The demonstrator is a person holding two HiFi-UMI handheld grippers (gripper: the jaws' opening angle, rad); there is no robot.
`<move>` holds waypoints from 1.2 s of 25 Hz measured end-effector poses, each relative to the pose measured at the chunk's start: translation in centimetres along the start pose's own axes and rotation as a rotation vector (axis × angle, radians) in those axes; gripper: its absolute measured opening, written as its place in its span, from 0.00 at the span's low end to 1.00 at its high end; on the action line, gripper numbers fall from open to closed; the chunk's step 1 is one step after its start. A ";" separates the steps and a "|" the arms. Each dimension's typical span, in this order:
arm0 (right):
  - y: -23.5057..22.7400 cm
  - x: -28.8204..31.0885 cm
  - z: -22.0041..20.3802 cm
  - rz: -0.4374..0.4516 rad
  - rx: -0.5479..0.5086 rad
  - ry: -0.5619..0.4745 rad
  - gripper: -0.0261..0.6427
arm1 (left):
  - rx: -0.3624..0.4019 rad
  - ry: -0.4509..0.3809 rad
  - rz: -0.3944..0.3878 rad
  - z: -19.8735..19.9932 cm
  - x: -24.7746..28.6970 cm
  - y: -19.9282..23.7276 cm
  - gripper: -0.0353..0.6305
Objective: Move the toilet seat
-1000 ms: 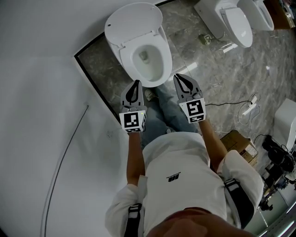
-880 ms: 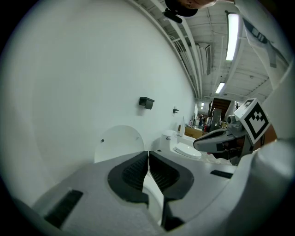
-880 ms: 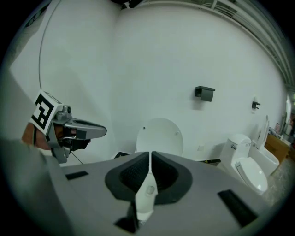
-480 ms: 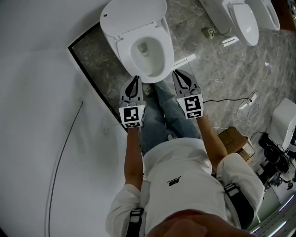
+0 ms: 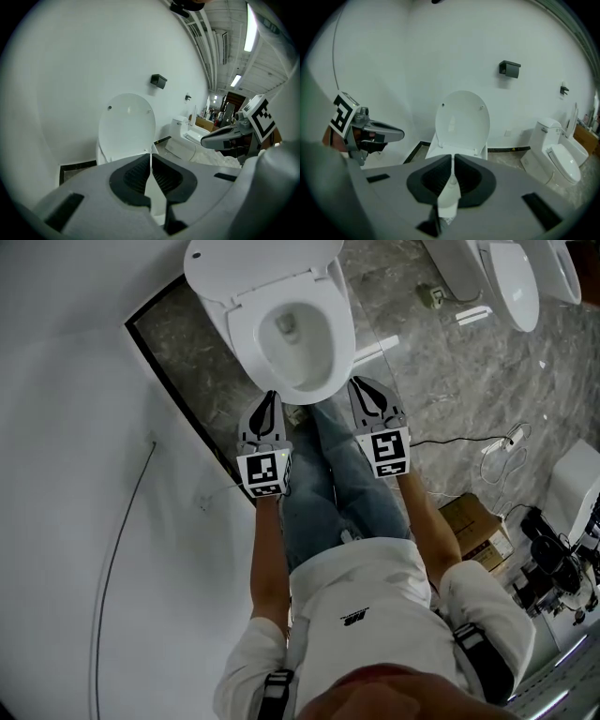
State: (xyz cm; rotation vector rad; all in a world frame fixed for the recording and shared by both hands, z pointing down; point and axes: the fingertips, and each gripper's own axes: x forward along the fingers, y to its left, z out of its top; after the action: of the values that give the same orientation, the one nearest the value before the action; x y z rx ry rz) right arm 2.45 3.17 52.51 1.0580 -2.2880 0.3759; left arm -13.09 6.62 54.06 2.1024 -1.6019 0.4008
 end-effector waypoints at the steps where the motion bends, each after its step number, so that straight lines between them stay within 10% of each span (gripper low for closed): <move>1: -0.2 0.3 -0.5 0.000 0.003 0.006 0.09 | -0.004 0.005 0.005 -0.5 0.3 0.1 0.10; 30: -1.8 8.1 -16.7 -0.003 0.124 0.244 0.19 | -0.124 0.216 0.016 -15.5 6.4 1.3 0.11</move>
State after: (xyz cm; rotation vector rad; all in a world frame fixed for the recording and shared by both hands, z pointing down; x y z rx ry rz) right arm 6.17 5.06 70.68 1.0155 -2.0675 0.6176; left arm -11.88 9.20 70.61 1.8858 -1.4808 0.5023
